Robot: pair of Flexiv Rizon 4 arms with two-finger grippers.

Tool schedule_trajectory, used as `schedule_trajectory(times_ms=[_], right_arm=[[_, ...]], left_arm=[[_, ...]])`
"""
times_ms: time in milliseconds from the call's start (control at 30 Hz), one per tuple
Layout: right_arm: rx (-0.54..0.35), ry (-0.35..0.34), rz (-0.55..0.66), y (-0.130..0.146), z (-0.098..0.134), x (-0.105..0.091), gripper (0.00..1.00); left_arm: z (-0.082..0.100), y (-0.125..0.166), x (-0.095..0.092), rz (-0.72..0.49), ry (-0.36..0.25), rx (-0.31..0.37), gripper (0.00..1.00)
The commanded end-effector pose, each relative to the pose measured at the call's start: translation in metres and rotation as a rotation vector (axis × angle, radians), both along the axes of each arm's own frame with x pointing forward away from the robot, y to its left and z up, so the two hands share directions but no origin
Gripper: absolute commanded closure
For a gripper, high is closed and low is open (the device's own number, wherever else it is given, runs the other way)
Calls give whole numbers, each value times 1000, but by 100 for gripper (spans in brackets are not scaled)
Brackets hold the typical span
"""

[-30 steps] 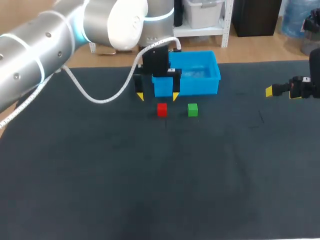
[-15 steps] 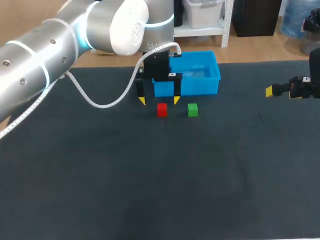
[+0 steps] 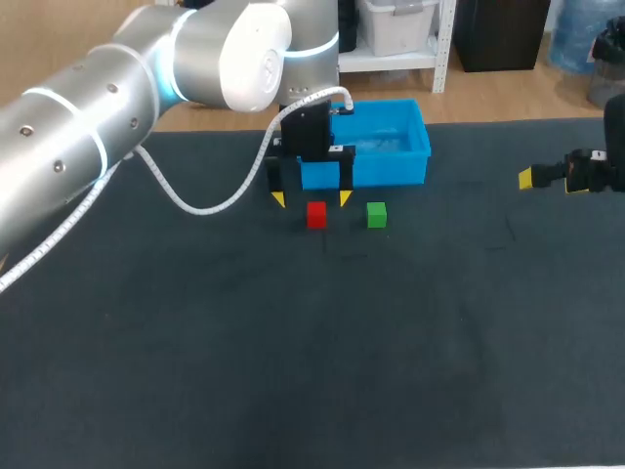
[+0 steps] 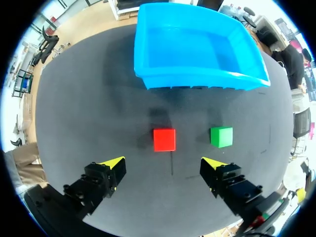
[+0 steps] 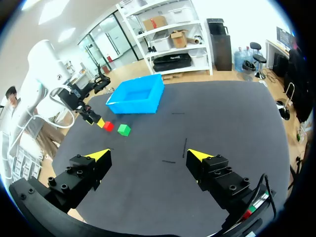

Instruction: Use the left arm to pick the red cube and place it into the blue plastic box first, then use the right arm to grasp the green cube and put it into the same blue plastic box after the first action is fully finished.

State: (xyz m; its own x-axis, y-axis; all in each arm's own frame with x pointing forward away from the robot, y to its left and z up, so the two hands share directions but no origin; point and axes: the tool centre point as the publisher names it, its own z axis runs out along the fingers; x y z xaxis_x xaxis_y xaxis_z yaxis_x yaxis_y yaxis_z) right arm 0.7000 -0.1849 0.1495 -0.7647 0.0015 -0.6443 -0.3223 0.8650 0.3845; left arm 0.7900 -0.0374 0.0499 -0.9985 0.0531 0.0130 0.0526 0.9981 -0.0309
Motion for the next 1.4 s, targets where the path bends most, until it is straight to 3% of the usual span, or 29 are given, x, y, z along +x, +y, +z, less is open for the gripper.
schedule_trajectory(times_ms=[33, 467, 767, 1400], right_arm=[[-2, 1, -1, 0, 0, 0, 0], [-2, 1, -1, 0, 0, 0, 0], [-2, 1, -1, 0, 0, 0, 0], [-2, 1, -1, 0, 0, 0, 0]], left_arm=[[-5, -2, 9, -3, 19, -1, 0], [-20, -3, 16, -10, 36, -1, 0], [-28, -4, 16, -57, 15, 32, 0], [-31, -2, 20, 36, -22, 22, 0]])
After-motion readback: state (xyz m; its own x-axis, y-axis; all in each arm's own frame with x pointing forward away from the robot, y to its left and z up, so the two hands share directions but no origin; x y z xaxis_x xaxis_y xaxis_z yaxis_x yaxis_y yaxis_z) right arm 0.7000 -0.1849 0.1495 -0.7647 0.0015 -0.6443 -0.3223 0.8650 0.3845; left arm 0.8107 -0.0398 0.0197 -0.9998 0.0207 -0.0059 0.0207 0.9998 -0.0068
